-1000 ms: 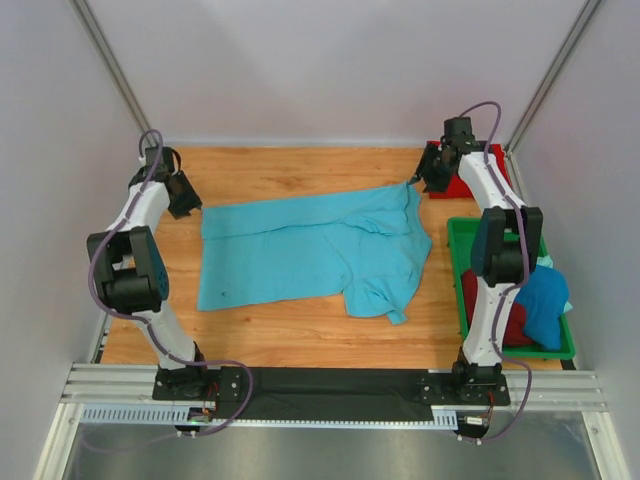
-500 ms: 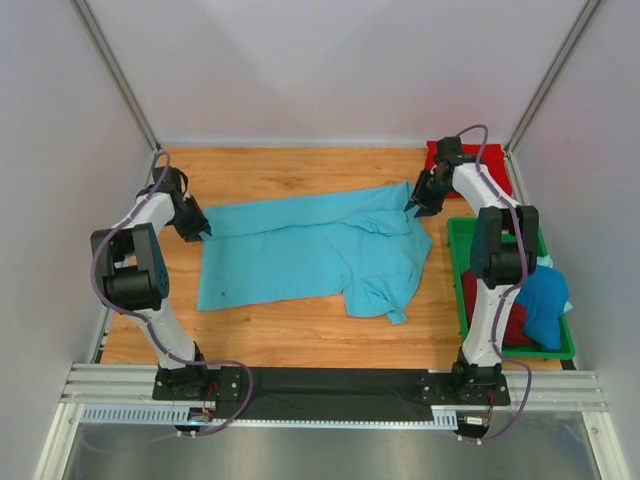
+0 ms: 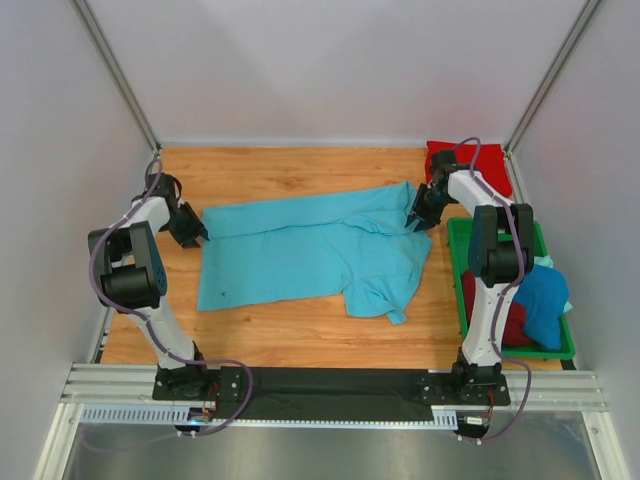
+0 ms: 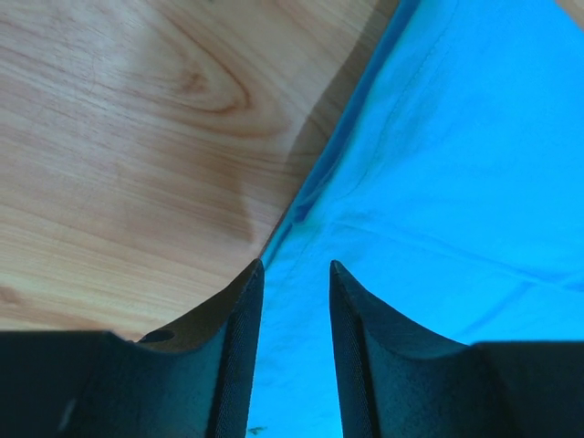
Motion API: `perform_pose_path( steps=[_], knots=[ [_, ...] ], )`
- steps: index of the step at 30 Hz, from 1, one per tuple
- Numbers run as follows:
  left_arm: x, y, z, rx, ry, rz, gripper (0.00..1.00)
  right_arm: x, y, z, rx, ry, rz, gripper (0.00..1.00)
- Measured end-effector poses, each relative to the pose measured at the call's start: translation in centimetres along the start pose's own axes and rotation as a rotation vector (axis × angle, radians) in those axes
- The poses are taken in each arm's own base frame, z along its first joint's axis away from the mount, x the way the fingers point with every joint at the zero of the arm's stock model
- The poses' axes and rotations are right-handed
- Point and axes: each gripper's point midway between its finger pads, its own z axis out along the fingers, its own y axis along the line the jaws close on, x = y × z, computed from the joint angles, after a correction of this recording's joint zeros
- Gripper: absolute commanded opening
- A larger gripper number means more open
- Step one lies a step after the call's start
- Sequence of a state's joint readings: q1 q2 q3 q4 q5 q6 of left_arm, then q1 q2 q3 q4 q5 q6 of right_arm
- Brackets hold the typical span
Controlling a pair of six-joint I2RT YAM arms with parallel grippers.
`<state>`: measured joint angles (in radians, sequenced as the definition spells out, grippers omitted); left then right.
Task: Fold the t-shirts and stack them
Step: Fold the tshirt
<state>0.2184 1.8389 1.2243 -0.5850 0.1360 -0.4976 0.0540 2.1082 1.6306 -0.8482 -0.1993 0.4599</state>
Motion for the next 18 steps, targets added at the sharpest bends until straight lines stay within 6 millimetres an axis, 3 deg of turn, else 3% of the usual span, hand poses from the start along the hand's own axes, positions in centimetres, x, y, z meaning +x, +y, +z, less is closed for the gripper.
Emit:
perform_pose_path(
  steps=[9, 18],
  knots=[
    [-0.5, -0.3, 1.5, 0.013, 0.018, -0.022, 0.43, 0.2, 0.2, 0.1, -0.001, 0.004, 0.006, 0.38],
    [-2.4, -1.2, 2.3, 0.032, 0.000, -0.022, 0.30, 0.3, 0.4, 0.1, 0.000, 0.005, 0.007, 0.37]
  ],
)
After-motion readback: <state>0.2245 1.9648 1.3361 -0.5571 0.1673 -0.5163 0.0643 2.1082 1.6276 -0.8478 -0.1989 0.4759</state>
